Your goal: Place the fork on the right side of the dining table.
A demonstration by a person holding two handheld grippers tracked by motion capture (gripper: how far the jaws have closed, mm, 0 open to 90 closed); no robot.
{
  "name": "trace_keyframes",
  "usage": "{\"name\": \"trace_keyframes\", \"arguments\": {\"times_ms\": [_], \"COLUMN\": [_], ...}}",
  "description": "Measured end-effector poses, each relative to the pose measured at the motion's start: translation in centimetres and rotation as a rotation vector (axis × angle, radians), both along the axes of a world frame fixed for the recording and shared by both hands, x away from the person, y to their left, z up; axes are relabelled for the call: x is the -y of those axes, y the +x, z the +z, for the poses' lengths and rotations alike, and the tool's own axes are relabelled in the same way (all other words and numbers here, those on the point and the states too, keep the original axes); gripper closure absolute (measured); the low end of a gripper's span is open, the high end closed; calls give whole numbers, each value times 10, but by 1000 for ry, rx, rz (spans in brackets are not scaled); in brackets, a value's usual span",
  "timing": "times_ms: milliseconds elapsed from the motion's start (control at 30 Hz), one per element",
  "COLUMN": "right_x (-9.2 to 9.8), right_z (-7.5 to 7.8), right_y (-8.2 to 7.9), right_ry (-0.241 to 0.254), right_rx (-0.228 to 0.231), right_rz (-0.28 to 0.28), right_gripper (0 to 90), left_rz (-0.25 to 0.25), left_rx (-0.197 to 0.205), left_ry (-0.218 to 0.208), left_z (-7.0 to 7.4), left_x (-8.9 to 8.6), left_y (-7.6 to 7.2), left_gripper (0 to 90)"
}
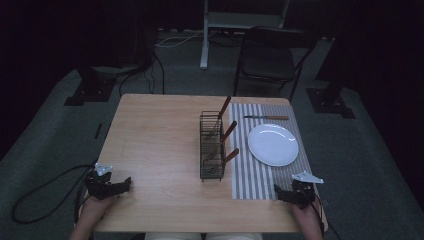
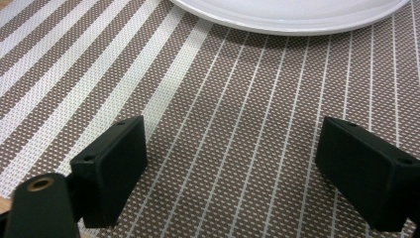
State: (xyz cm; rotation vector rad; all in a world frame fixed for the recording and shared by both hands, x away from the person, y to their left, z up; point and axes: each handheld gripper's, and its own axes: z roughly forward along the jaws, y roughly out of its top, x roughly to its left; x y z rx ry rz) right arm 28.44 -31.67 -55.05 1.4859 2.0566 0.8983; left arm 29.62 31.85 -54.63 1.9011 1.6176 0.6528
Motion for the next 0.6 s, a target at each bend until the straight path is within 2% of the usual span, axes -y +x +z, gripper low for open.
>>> {"name": "trace_keyframes", "arguments": {"times_ms": [600], "right_x": [0], "right_z": [2], "right_y": [1], "right_ry": [-8], "right_rx": [-18], "right_rz": [12], "right_gripper": [122], "left_rz": [-10], "left_rx": [-1], "left_ry": [1], "left_z": [0], "left_x": [0], "left_y": [0], "left_gripper": [12]}}
